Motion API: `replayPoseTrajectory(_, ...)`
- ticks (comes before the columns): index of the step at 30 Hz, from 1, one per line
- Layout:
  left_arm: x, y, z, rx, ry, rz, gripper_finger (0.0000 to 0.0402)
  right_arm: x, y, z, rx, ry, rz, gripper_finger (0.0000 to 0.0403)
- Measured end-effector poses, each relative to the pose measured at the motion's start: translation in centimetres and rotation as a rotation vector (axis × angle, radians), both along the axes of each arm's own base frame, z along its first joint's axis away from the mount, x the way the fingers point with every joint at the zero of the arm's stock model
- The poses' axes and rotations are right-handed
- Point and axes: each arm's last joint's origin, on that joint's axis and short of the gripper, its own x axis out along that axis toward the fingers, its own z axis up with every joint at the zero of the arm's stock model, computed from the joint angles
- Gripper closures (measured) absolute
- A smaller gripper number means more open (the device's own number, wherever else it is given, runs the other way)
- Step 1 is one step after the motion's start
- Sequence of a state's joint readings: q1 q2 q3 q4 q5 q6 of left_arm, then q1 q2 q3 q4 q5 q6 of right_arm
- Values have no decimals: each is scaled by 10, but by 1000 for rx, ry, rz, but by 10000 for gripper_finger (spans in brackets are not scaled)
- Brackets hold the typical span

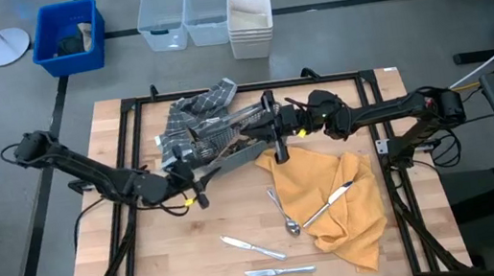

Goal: Sort silverware
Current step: Put the silver knife into the gray silverware basket

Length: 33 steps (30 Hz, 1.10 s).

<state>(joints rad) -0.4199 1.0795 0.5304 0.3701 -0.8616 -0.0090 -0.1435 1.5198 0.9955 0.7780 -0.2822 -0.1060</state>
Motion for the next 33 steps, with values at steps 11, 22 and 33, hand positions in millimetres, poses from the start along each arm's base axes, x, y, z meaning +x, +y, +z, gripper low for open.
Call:
replayPoseTrajectory(11,-47,12,19,-112,8,-31,265,19,-8,-30,-44,65,-161,400)
replayPoseTrajectory(22,-62,17,10,-245,53,13,265,24,-7,-34,-23,8,-109,400)
replayPoseTrajectory(33,-62,18,8,-253,66,22,265,26,-5,-39,62,40,-14,400)
